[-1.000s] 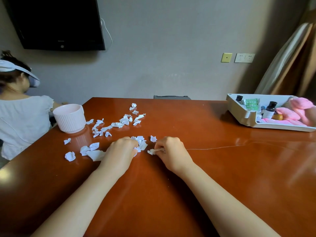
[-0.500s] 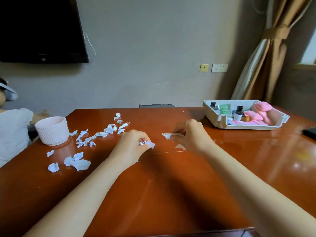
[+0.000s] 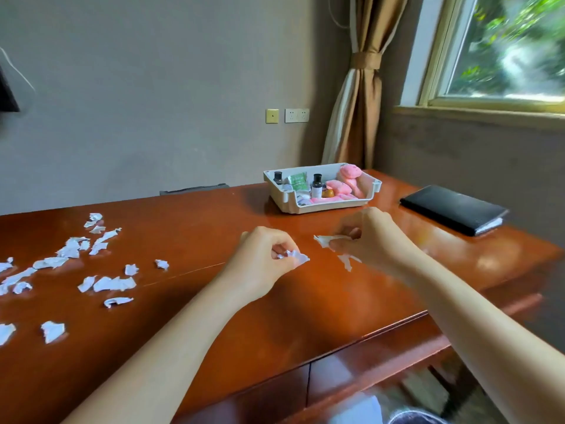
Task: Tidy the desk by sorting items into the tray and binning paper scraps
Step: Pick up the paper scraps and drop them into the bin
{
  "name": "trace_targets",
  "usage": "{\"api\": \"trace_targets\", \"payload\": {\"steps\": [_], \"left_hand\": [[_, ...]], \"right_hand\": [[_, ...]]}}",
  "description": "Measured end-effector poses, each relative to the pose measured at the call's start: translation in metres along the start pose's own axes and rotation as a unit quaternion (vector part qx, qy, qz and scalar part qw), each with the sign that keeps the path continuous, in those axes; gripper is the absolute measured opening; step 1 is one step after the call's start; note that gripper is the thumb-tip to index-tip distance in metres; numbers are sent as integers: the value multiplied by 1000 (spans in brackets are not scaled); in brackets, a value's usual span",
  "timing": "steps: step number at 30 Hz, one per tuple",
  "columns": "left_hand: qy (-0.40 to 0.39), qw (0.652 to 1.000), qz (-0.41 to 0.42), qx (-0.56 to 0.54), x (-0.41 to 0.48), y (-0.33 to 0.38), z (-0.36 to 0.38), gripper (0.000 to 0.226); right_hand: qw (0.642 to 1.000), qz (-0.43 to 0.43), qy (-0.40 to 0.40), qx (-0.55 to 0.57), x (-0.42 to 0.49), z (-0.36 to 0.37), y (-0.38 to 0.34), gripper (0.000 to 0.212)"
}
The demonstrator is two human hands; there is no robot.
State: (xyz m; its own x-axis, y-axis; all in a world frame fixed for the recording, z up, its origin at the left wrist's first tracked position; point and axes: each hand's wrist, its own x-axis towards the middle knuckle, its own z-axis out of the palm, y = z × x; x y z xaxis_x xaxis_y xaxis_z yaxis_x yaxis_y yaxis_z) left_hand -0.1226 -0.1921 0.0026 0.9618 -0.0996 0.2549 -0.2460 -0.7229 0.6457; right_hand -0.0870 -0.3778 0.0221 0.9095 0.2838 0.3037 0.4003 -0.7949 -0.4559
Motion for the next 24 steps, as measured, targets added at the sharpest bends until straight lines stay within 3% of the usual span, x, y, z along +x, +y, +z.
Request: {"api": "trace_targets", "payload": {"steps": [7, 13, 24], "left_hand": [[-80, 991, 80, -69, 10, 48, 81, 12], [-164, 976, 124, -67, 4, 82, 163, 10], [-314, 944, 81, -61, -3, 81, 305, 13]], "right_hand": [[996, 79, 34, -20, -54, -33, 68, 4], [982, 176, 62, -1, -112, -45, 131, 4], [943, 330, 14, 48, -183, 0, 237, 13]]}}
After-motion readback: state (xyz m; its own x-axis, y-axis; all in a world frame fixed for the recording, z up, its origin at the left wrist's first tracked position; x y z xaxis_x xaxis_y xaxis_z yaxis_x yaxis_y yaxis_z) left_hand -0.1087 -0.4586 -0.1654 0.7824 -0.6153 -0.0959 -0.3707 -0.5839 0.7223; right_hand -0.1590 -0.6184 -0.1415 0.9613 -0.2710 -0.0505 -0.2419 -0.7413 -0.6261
